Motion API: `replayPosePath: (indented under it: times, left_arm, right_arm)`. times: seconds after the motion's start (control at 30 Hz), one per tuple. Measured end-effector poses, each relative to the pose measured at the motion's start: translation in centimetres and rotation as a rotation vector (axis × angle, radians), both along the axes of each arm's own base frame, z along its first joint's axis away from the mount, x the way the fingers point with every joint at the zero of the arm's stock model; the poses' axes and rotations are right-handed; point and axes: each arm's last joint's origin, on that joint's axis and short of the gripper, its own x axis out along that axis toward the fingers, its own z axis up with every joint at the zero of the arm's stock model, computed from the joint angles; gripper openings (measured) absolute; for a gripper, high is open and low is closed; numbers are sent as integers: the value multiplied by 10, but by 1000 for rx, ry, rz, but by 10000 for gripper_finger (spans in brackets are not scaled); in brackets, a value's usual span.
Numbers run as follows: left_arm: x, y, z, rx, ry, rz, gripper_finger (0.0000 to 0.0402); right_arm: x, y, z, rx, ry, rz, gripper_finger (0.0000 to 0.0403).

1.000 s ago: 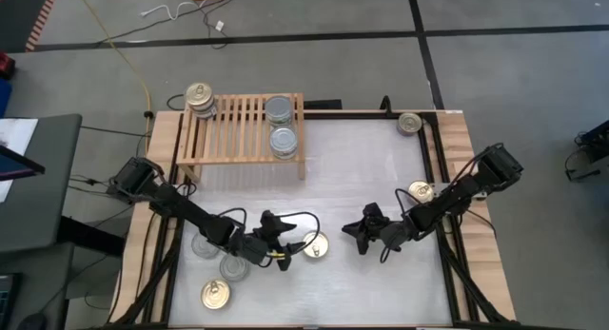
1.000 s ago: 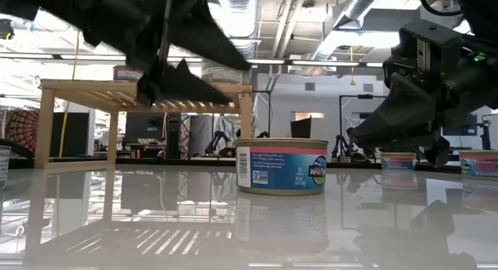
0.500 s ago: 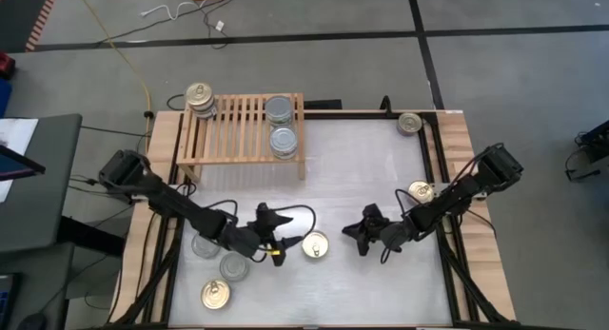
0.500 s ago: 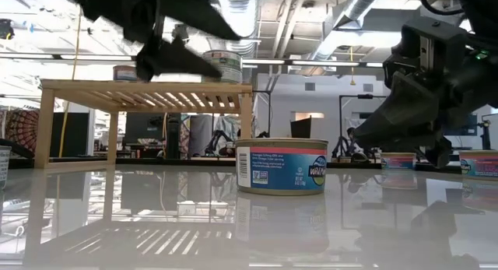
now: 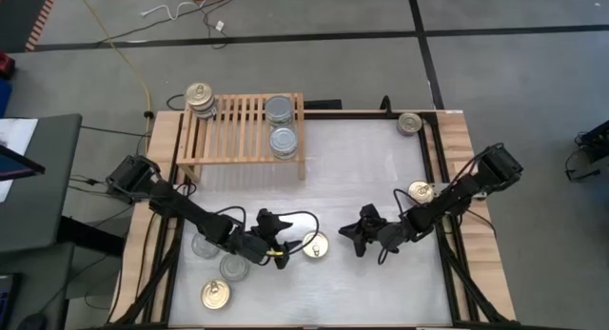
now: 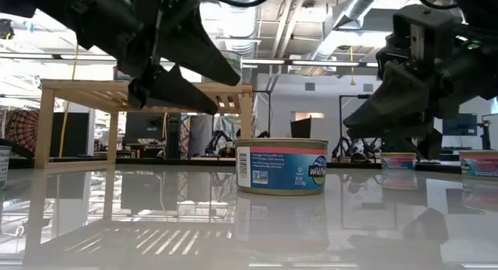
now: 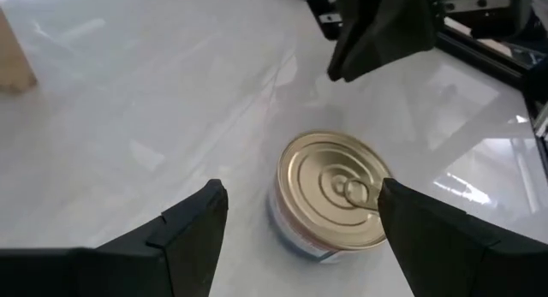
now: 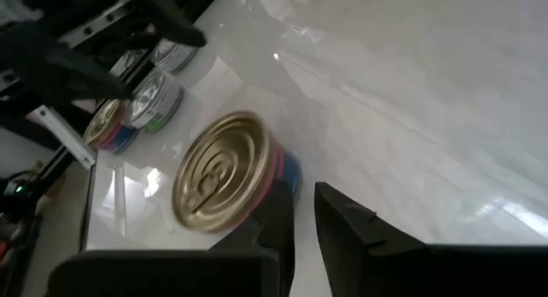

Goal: Stack canned seafood by type on shelf
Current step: Put the blue tuna can on the shelf

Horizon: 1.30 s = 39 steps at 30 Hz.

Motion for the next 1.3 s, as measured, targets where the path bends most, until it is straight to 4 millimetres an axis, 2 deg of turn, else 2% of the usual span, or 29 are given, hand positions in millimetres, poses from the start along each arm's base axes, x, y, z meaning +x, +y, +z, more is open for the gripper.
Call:
replayPosePath:
  times: [0.17,0.27,0.57,0.67,0.83,1.0,1.17,1.3]
  left_arm:
    - [-1,0,-1,7,13,0,290]
    - [-1,0,-1,10,13,-1,290]
    - [-1,0,-1,10,13,-1,290]
    - [-1,0,-1,5,11,1,290]
    - [-2,1,-3,0,29,10,290]
    - [-4,2,-7,-115,31,79,290]
    - [-4,2,-7,-174,18,113,290]
    - [-4,2,-7,-191,12,122,290]
  right_arm:
    - [2,-8,-2,-19,20,-31,81]
    - [4,-13,-3,-25,35,-49,102]
    - [4,-15,-4,13,39,-62,235]
    - [4,-12,-4,58,42,-38,262]
    - [0,-3,-3,75,36,-5,269]
    - [3,11,6,64,-3,-24,267]
    - [20,23,17,16,34,-11,265]
    - [37,28,11,-48,143,-26,264]
